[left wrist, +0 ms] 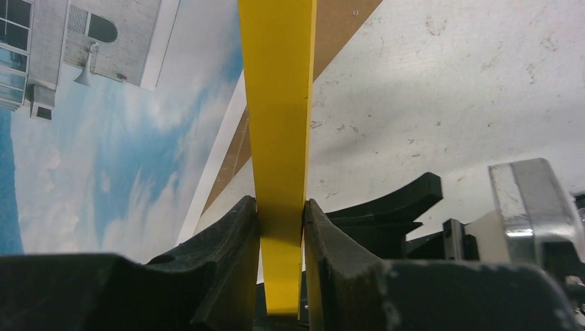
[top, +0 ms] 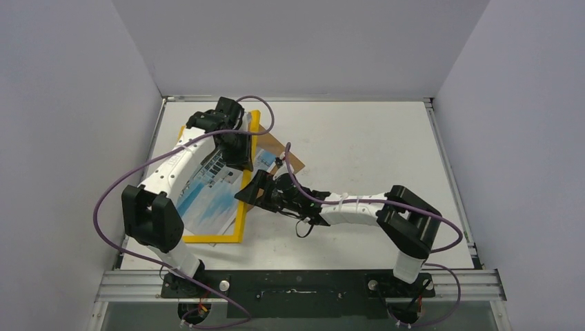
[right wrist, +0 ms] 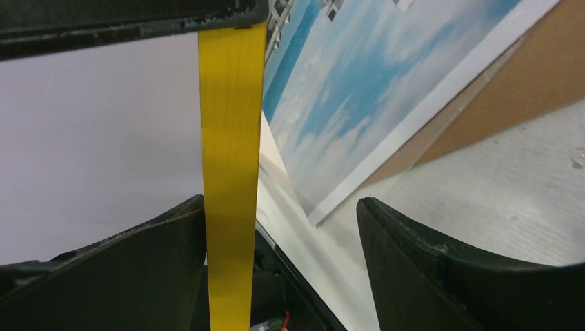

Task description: Put the photo into the frame

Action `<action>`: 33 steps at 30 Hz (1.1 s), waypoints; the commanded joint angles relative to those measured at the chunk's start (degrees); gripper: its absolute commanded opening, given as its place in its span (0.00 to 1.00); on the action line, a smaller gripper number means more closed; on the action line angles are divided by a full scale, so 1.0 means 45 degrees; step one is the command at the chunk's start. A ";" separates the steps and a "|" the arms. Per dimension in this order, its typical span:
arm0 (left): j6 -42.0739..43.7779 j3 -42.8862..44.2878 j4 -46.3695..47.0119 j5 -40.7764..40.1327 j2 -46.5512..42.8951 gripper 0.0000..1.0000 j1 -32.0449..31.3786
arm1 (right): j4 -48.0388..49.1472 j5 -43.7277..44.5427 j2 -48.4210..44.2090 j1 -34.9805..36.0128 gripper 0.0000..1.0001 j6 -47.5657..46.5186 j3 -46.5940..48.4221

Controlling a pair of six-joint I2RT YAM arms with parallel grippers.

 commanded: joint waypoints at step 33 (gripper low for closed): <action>0.0119 0.3950 -0.0931 -0.1451 -0.4926 0.87 0.0535 | -0.0618 0.3185 -0.0870 0.2042 0.00 -0.2339 0.4482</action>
